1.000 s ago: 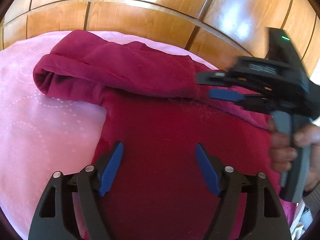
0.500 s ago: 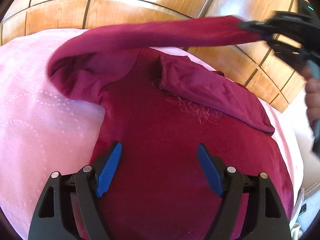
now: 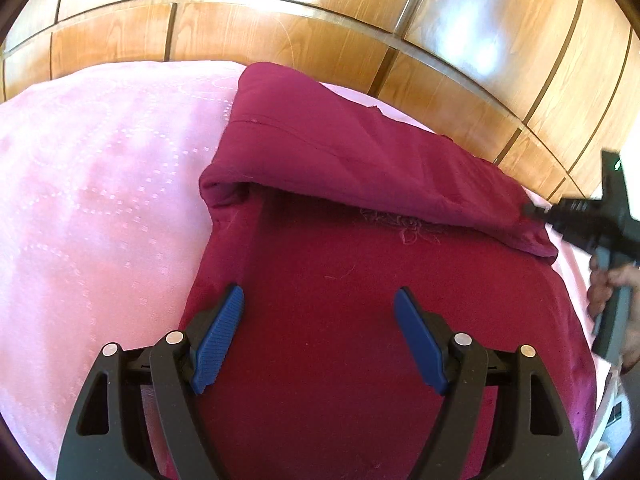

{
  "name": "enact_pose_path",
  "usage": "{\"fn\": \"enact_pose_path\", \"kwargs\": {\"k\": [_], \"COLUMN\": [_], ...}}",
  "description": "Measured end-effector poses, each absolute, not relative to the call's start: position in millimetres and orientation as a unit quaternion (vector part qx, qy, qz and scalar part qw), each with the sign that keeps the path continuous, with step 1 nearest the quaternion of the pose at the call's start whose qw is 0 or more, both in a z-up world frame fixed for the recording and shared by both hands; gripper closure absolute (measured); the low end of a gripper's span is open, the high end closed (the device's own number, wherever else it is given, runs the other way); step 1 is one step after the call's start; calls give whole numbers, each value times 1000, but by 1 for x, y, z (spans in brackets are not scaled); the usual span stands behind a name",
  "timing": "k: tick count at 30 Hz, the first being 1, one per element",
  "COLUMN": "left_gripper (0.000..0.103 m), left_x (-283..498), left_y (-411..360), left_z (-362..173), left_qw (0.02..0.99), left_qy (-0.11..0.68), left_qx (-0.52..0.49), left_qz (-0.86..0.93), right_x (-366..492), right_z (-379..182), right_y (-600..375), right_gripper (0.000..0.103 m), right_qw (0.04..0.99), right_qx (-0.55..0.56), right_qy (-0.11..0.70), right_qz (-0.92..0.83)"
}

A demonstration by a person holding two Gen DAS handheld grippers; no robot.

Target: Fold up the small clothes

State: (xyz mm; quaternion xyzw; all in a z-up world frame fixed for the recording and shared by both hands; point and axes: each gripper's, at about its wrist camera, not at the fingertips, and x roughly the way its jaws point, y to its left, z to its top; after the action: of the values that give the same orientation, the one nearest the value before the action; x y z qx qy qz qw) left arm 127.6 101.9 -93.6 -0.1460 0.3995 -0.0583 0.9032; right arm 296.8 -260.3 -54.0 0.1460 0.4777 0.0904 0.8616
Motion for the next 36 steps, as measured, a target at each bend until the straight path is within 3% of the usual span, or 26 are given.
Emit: {"fn": "enact_pose_path", "kwargs": {"k": [3, 4, 5, 7, 12, 20, 29, 36], "left_gripper": [27, 27, 27, 27, 27, 30, 30, 30], "left_x": [129, 129, 129, 127, 148, 227, 307, 290], "left_y": [97, 94, 94, 96, 119, 122, 124, 121], "left_z": [-89, -85, -83, -71, -40, -26, -78, -76], "left_qw": [901, 899, 899, 904, 917, 919, 889, 899], "left_qy": [412, 418, 421, 410, 373, 363, 436, 424], "left_qx": [-130, -118, -112, -110, -138, -145, -139, -108], "left_qz": [-50, -47, -46, -51, -43, -52, -28, 2], "right_x": [294, 291, 287, 277, 268, 294, 306, 308], "right_z": [-64, -63, -56, -44, -19, -41, -78, -81], "right_y": [-267, -268, -269, -271, -246, -192, -203, -203], "right_gripper": [94, 81, 61, 51, 51, 47, 42, 39], "right_qw": [857, 858, 863, 876, 892, 894, 898, 898], "right_qx": [163, 165, 161, 136, 109, 23, 13, 17], "right_qy": [479, 477, 469, 451, 417, 428, 426, 423], "right_qz": [93, 96, 103, 102, 133, 133, 110, 117]}}
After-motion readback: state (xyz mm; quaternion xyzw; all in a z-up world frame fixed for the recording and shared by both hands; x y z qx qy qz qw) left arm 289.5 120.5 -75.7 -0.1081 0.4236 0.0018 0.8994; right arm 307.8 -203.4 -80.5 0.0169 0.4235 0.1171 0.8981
